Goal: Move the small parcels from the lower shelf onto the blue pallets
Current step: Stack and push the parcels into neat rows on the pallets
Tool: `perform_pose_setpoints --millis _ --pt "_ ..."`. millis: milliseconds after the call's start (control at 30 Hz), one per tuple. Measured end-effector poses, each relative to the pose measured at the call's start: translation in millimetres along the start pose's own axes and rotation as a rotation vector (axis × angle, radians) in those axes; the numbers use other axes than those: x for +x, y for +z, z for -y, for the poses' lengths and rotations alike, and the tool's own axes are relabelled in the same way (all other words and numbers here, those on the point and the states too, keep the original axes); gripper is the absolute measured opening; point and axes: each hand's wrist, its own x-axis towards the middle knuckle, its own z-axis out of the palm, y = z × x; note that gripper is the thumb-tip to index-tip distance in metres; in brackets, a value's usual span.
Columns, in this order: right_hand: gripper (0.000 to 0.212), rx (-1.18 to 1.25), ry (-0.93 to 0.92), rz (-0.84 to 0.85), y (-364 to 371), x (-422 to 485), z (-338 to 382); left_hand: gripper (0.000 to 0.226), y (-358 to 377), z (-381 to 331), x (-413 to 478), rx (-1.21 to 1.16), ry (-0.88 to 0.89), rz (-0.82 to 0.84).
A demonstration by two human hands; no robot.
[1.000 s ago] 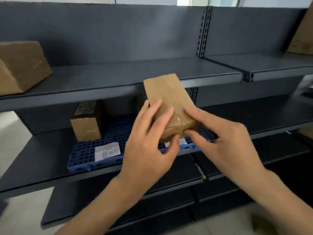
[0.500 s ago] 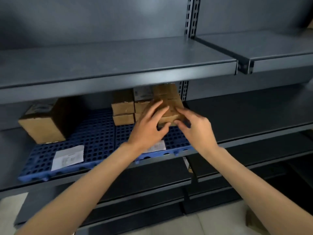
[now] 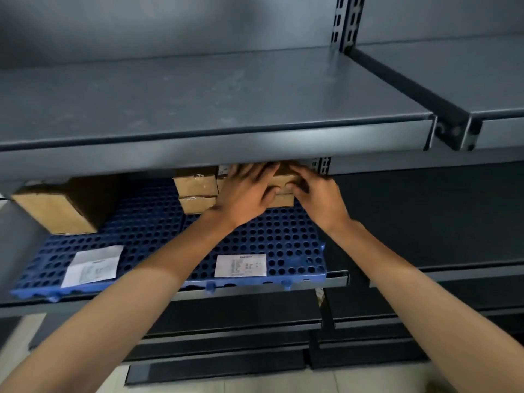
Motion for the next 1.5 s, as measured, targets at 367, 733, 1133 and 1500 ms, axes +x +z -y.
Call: perform_pose_setpoints --millis 367,733,1133,1500 --pt "0.037 0.302 0.24 0.02 -6 10 4 0.038 -45 45 -27 -0.232 -0.194 -0.23" --pt "0.073 0.767 0.757 0.194 26 43 16 0.069 -28 120 -54 -1.259 -1.118 0.091" --pt "0.053 0.781 0.798 0.129 29 39 17 0.054 -25 114 -45 -1.32 -0.969 0.217" --pt "0.049 0.871 0.824 0.171 23 44 15 0.054 -26 109 -35 -1.365 -0.954 0.162"
